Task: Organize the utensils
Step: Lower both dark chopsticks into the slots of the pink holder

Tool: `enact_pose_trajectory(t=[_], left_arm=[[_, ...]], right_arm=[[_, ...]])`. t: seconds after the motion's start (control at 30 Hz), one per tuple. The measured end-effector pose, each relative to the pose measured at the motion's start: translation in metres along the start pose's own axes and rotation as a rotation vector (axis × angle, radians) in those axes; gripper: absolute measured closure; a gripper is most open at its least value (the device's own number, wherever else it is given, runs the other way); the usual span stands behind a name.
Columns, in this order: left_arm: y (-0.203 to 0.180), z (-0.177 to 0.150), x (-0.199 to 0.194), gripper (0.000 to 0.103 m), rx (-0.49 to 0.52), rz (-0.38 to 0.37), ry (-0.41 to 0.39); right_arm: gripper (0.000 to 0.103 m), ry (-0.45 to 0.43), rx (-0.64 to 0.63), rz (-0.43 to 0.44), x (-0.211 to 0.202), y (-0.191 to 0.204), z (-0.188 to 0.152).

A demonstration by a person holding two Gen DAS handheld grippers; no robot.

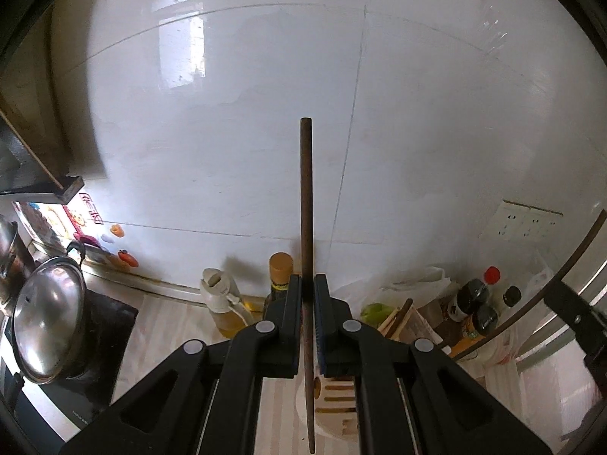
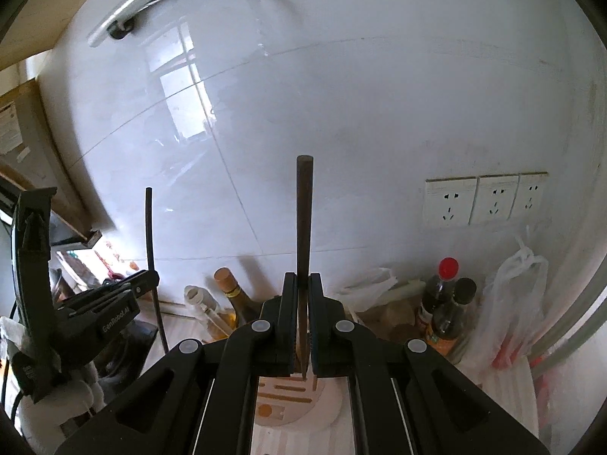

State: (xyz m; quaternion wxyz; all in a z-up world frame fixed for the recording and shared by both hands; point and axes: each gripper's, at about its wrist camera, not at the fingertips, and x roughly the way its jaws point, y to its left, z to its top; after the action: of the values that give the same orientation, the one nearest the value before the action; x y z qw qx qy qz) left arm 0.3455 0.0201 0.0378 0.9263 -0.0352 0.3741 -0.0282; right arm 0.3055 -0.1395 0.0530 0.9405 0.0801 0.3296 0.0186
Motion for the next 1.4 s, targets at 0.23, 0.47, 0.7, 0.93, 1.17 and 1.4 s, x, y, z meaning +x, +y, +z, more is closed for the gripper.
enact_pose_trajectory(t=[0.23, 0.47, 0.7, 0.93, 1.17, 1.4], left_arm=[[-0.010, 0.007, 0.026, 0.099, -0.019, -0.022, 0.036], [-0.017, 0.004, 0.055, 0.099, -0.009, -0.025, 0.098], [-0.017, 0.001, 0.074, 0.099, -0.024, -0.050, 0.133], [-0.018, 0.017, 0.086, 0.099, -0.047, -0.095, 0.117], [-0.017, 0.021, 0.101, 0.099, -0.042, -0.091, 0.089], [-0.018, 0.011, 0.115, 0.099, -0.027, -0.087, 0.092]], right_arm=[[0.098, 0.017, 0.030, 0.020, 0.026, -0.008, 0.002], [0.098, 0.057, 0.046, 0.030, 0.055, -0.007, -0.004], [0.098, 0.087, 0.066, 0.027, 0.076, -0.008, -0.011], [0.098, 0.088, 0.081, 0.022, 0.080, -0.013, -0.012], [0.098, 0.083, 0.091, 0.010, 0.082, -0.017, -0.015], [0.098, 0.093, 0.102, 0.004, 0.087, -0.022, -0.020]])
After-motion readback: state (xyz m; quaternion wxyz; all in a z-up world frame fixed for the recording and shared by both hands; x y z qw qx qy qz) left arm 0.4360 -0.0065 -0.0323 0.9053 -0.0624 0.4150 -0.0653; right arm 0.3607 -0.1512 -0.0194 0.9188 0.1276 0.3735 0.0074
